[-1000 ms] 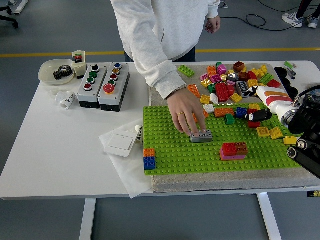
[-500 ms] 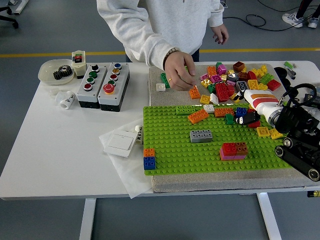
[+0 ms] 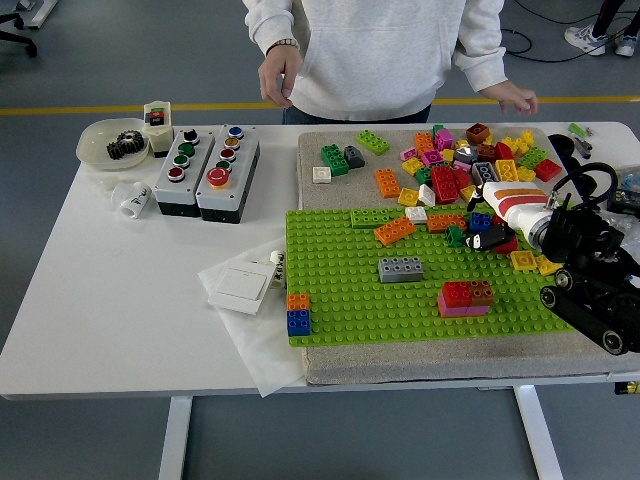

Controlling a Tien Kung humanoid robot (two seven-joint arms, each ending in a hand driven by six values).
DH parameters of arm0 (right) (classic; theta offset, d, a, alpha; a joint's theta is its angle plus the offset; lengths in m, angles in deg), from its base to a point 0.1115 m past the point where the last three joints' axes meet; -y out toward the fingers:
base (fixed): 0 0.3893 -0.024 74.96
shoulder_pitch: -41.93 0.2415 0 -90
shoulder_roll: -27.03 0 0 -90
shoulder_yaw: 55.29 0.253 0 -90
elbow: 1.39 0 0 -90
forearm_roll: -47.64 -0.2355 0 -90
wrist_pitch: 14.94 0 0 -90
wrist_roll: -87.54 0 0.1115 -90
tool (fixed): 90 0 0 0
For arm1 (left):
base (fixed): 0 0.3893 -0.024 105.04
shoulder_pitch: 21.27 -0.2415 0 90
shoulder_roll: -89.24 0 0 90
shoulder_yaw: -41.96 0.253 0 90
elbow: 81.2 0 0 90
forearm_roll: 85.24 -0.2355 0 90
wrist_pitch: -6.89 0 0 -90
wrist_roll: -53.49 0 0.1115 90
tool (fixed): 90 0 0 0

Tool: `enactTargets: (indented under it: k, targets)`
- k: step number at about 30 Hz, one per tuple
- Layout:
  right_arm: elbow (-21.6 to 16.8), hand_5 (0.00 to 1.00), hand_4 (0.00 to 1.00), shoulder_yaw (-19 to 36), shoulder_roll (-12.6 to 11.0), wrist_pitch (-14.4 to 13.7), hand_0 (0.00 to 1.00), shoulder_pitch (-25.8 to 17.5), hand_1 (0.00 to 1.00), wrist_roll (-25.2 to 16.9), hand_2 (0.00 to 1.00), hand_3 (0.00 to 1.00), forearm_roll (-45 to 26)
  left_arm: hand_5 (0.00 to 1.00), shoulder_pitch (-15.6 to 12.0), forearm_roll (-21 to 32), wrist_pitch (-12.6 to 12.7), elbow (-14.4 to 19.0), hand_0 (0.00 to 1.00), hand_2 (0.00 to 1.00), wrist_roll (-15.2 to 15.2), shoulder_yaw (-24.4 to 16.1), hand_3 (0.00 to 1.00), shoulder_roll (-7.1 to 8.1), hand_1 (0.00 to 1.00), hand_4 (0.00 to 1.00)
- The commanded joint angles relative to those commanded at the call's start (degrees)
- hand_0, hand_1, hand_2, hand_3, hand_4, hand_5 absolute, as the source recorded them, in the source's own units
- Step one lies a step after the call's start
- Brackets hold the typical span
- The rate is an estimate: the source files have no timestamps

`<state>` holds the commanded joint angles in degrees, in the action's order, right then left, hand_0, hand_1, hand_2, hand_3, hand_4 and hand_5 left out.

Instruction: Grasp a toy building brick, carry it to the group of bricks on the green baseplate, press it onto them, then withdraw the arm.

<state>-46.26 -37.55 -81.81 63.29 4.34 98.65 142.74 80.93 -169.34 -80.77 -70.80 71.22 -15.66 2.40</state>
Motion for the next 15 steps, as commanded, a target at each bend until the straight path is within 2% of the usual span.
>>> enactTargets:
  k: [3, 4, 15]
  targets:
    - [-0.8, 0.297, 0.865, 0.9, -0.7, 0.0, 0.734, -0.4, 0.695, 0.2, 0.721, 0.607, 0.3, 0.618, 0.0, -0.1, 0.0, 0.0, 0.765, 0.791, 0.0, 0.0, 0.594, 0.01, 0.759, 0.622]
    - [-1.3, 0.298, 0.85, 1.2, -1.0, 0.0, 0.729, -0.5, 0.687, 0.3, 0.711, 0.572, 0.5, 0.619, 0.0, -0.1, 0.1, 0.0, 0.765, 0.791, -0.1, 0.0, 0.592, 0.02, 0.759, 0.622]
    - [-1.2, 0.303, 0.856, 2.4, -1.6, 0.2, 0.731, -0.1, 0.69, 0.5, 0.712, 0.592, 1.1, 0.618, 0.2, -0.5, 0.0, 0.0, 0.765, 0.791, -0.1, -0.2, 0.593, 0.09, 0.759, 0.621]
